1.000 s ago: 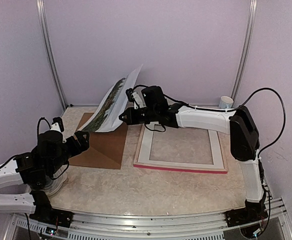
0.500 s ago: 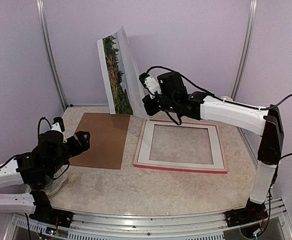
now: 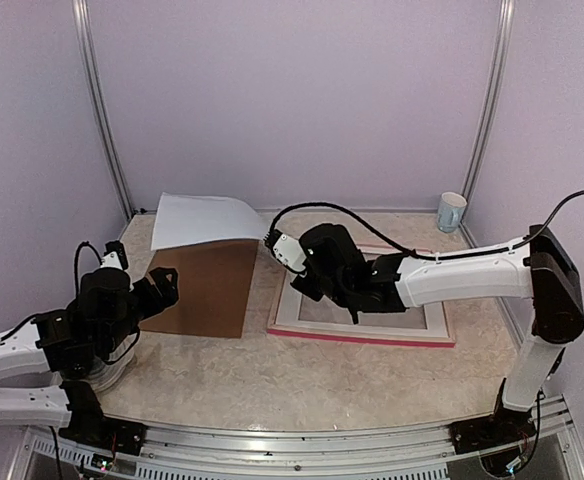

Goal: Put the photo into the frame
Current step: Turn over the photo.

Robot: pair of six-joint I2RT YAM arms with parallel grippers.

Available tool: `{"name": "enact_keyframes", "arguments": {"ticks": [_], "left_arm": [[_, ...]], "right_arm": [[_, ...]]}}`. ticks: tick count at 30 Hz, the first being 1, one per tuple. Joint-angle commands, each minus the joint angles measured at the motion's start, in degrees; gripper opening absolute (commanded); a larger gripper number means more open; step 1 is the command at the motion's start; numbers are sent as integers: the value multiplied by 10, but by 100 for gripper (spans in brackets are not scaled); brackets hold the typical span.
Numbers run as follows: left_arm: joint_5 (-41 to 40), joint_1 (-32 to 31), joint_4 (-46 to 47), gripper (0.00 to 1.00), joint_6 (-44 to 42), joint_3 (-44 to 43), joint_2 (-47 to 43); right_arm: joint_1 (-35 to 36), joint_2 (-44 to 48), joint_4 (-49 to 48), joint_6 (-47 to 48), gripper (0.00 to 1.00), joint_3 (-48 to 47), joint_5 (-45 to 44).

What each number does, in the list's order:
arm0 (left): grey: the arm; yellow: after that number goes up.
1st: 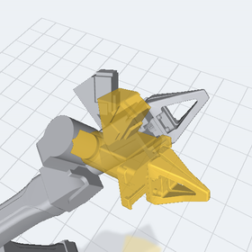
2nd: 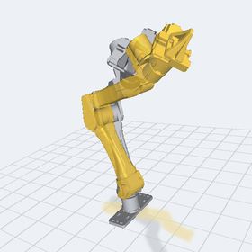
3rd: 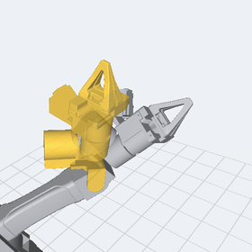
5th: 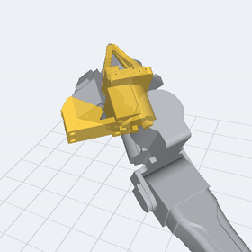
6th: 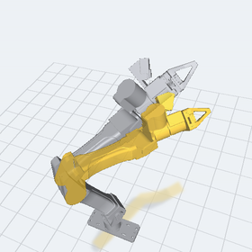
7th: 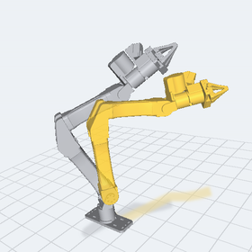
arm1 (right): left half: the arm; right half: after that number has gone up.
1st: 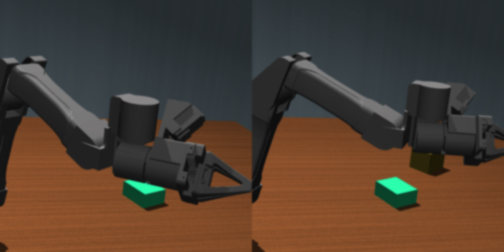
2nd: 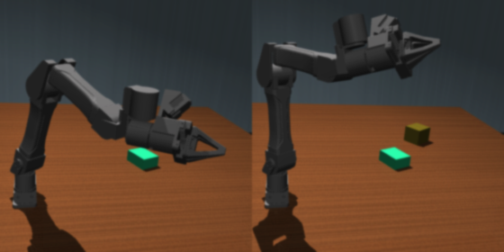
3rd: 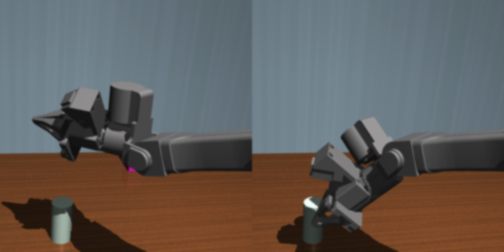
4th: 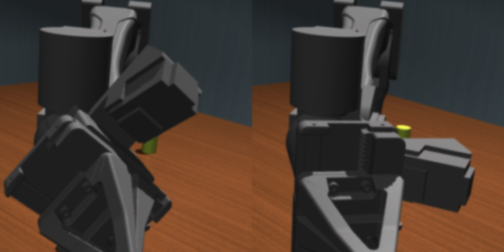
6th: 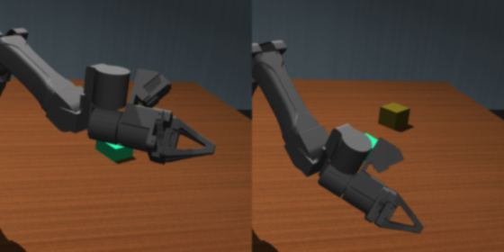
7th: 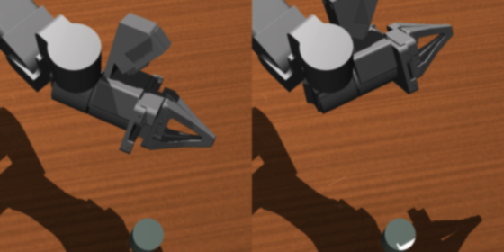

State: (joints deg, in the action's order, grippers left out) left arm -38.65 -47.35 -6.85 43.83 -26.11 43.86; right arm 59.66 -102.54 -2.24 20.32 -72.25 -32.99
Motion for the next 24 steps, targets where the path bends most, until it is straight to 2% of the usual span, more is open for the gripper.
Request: {"name": "enact_keyframes", "arguments": {"ticks": [1,9,17,24], "left_arm": [[-33,-3,-12,99,21,15,-50],[-63,-4,-55,99,41,28,-146],[-75,-11,-79,99,63,31,-175],[-44,-19,-38,94,18,52,-307]], "right_arm": [[42,37,-124,78,2,66,-40],[77,38,-149,102,2,103,-34],[81,20,-156,136,2,100,-62],[81,9,-156,152,1,103,-74]]}}
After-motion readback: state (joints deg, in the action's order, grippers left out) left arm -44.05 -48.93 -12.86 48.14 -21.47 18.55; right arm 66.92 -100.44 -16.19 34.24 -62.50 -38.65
